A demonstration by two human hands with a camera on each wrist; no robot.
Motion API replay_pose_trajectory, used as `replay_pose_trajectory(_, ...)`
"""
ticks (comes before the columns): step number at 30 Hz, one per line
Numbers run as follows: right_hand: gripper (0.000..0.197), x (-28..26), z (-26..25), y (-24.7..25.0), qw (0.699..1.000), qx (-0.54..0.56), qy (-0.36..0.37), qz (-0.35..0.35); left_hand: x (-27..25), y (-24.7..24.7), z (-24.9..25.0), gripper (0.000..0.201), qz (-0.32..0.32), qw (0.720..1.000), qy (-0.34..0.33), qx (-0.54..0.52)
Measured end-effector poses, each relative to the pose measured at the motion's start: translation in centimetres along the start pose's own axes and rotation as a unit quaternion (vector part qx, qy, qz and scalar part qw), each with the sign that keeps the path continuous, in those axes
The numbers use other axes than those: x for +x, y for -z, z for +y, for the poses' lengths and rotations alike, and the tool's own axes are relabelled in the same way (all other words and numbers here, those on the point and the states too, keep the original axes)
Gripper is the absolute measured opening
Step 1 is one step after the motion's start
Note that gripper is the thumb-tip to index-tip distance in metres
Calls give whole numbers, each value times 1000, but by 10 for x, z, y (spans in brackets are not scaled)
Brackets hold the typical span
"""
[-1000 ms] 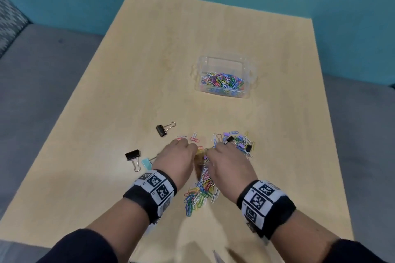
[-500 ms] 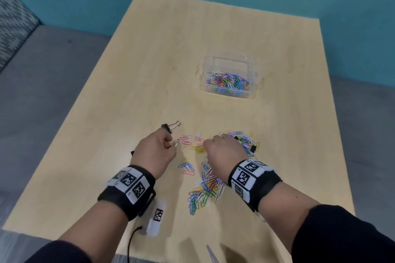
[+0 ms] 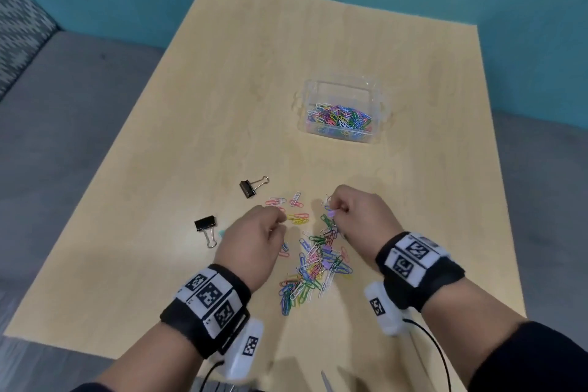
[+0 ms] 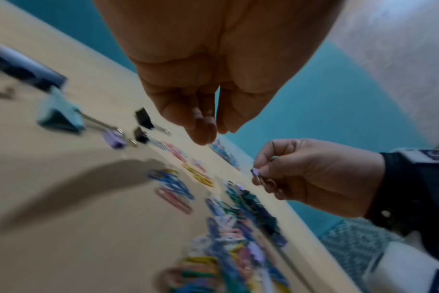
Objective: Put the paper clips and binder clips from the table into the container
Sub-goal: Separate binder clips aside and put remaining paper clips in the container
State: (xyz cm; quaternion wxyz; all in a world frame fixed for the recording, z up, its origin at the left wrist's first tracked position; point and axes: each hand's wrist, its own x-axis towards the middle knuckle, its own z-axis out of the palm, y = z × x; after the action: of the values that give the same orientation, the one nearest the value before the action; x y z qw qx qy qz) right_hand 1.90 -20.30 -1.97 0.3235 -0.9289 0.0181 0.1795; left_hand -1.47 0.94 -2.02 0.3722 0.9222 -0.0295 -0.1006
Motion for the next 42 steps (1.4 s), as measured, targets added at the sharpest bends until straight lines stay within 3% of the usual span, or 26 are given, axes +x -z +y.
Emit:
replay_pose_trajectory(3, 15, -7, -1, 6, 981, 193, -13, -12, 4, -16, 25, 24, -74, 987, 39, -138)
replay_pose_trajectory(8, 8, -16, -9, -3, 951, 305, -29, -26, 11, -28, 42, 4, -79, 972, 63, -213)
replay_pose_trajectory(9, 8, -18, -7, -5, 949, 312, -34, -24, 10, -28, 39, 7, -79, 970, 76, -218)
replay_pose_trajectory(11, 9, -24, 1, -7, 969, 246, -22, -12, 8, -23, 30, 12, -69, 971, 104, -203)
replay_pose_trajectory(13, 11, -34, 11, -9, 997, 78, 23, -14, 5, -13, 12, 10, -40, 984, 120, -127)
replay_pose_trajectory(15, 13, -47, 17, -15, 993, -74, 86, -28, 3, 1, -10, 5, -6, 992, 123, -15)
replay_pose_trajectory(17, 9, -58, 19, -24, 980, -148, 122, -53, 1, 12, -27, 1, 12, 990, 131, 42)
replay_pose_trajectory(20, 14, -62, 19, -36, 965, -208, 149, -60, -3, 16, -35, 16, 32, 989, 128, 73)
replay_pose_trajectory(25, 43, -58, 21, -45, 954, -242, 169, -57, -17, 1, -15, 19, 10, 994, 37, 100)
replay_pose_trajectory(27, 30, -55, 21, -44, 958, -229, 165, -56, -25, -10, -5, 18, -22, 994, 12, 102)
replay_pose_trajectory(29, 16, -54, 19, -41, 963, -212, 151, -70, -30, -20, 1, 17, -42, 994, 1, 100)
replay_pose_trajectory(34, 20, -59, 21, -33, 987, -93, 102, -83, -29, -35, 12, 11, -58, 993, -18, 102)
replay_pose_trajectory(37, 18, -67, 35, -26, 998, 51, -1, -37, -19, -48, 25, 13, -84, 985, -46, 140)
replay_pose_trajectory(39, 16, -70, 50, -21, 988, 135, -69, 5, -11, -57, 34, 15, -93, 980, -51, 167)
replay_pose_trajectory(42, 16, -72, 72, -8, 979, 160, -110, 65, -2, -67, 45, 20, -97, 973, -54, 201)
